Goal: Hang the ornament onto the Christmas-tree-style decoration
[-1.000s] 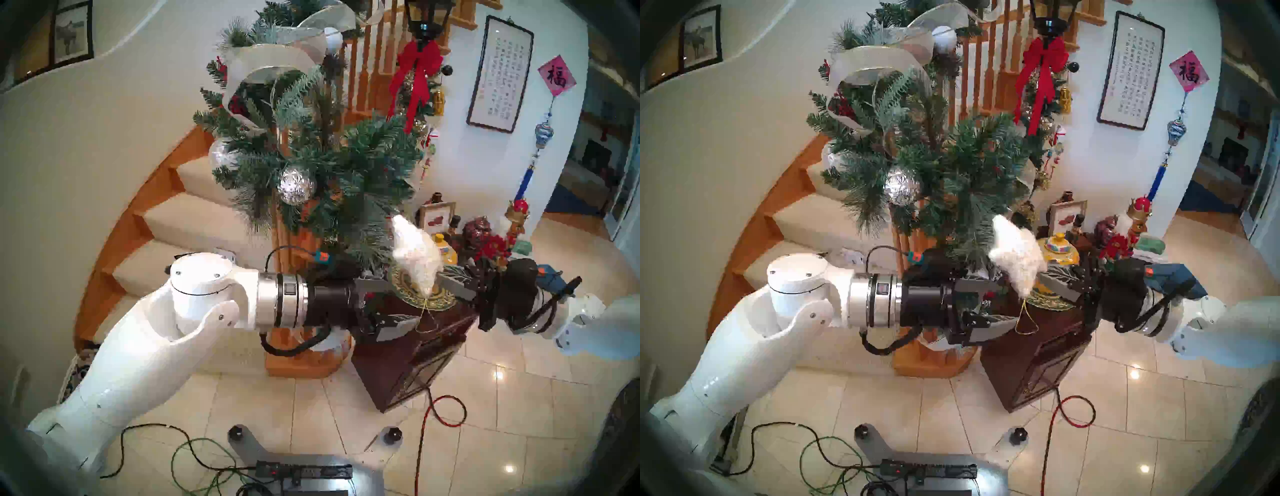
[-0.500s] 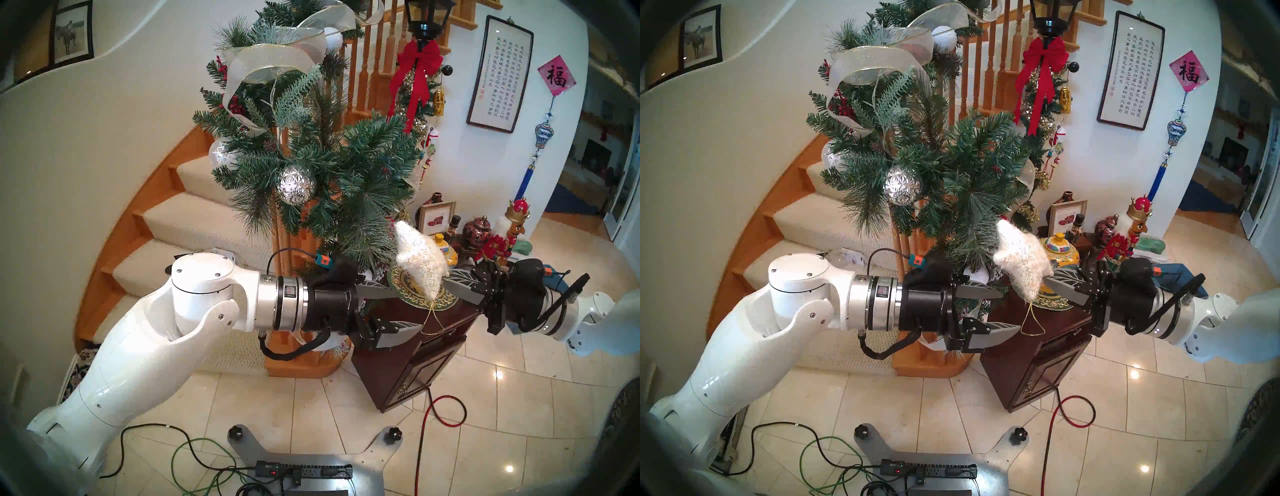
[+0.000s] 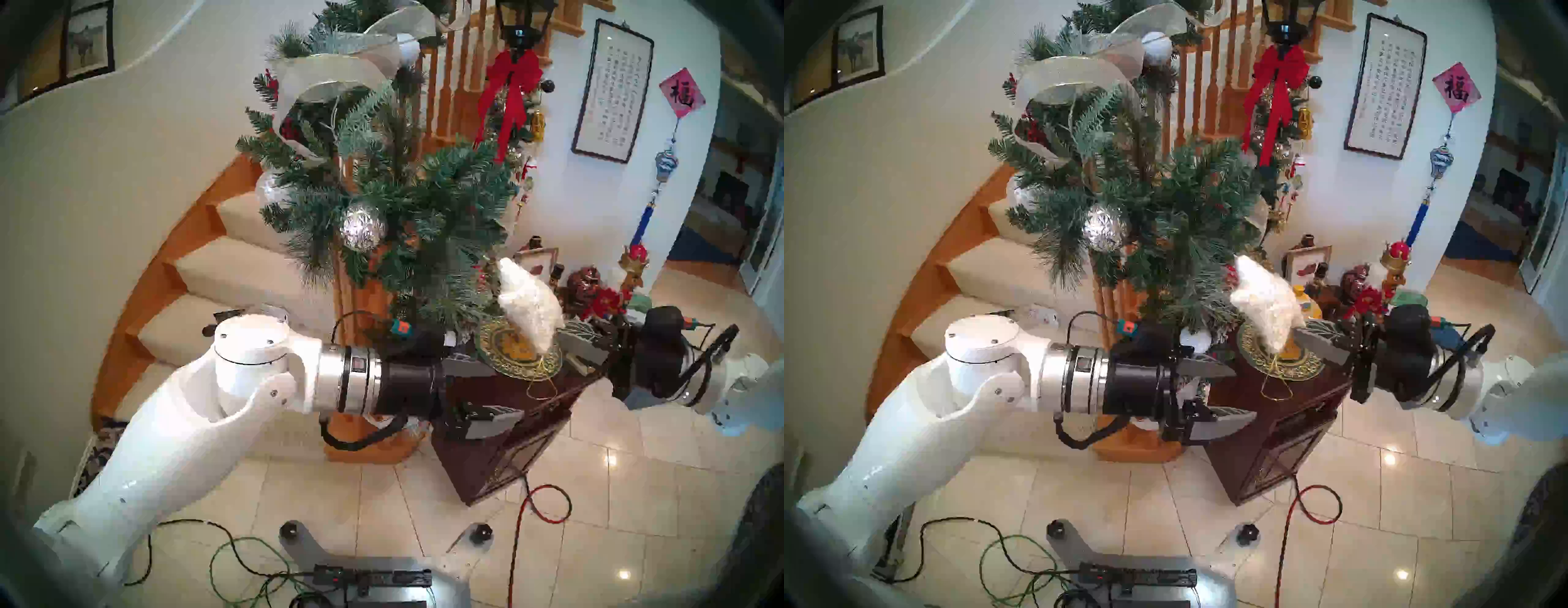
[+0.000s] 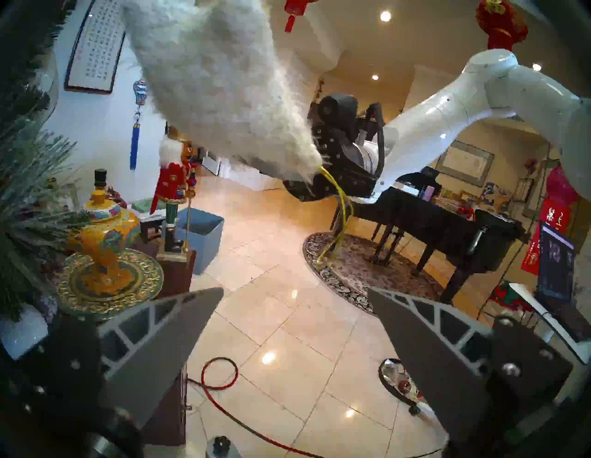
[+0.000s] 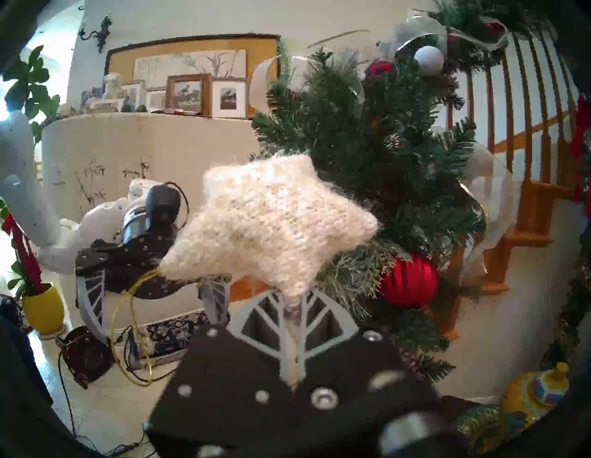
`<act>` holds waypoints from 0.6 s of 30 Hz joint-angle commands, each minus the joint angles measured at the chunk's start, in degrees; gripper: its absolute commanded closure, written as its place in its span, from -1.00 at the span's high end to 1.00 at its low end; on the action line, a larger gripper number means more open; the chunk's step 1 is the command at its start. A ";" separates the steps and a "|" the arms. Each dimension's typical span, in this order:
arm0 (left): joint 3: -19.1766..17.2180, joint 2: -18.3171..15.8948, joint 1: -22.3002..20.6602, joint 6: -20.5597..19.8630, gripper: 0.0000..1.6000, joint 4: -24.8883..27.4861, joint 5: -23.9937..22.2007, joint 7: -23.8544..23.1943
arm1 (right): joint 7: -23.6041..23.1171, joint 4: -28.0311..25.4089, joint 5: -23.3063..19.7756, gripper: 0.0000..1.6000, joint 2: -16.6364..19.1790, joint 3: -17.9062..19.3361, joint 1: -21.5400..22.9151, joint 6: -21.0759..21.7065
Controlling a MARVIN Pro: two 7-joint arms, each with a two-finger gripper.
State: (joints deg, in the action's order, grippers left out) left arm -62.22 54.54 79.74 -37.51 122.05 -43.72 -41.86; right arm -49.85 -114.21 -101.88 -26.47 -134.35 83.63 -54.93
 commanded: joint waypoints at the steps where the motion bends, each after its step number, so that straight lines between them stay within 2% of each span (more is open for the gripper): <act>1: -0.45 1.75 -0.26 0.86 1.00 0.54 -0.76 0.43 | -6.13 -2.50 -2.17 -1.00 -3.31 -3.81 6.73 -0.07; 11: -1.03 4.60 -0.27 1.16 1.00 0.61 -2.10 2.45 | -5.65 -5.39 -2.69 -1.00 -5.07 -9.28 11.98 -0.07; 15: -0.67 5.68 -0.42 0.98 1.00 0.68 -2.62 3.26 | -5.72 -6.24 -2.55 -1.00 -5.16 -11.28 14.25 -0.07; 16: -0.57 5.89 -0.45 0.92 1.00 0.74 -2.69 3.50 | -6.77 -6.32 -2.69 -1.00 -4.84 -12.58 16.04 -0.07; 17: -0.45 6.06 -0.47 0.87 1.00 0.74 -2.79 3.58 | -5.27 -6.69 -2.29 -1.00 -5.31 -12.04 15.04 -0.07; 18: -0.37 6.20 -0.48 0.80 1.00 0.74 -2.92 3.66 | -6.06 -6.76 -2.37 -1.00 -5.06 -12.97 16.34 -0.07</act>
State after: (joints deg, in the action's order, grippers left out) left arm -62.95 58.32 79.73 -36.73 122.25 -45.51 -38.62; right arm -49.84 -119.80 -104.55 -30.92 -145.30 94.18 -54.93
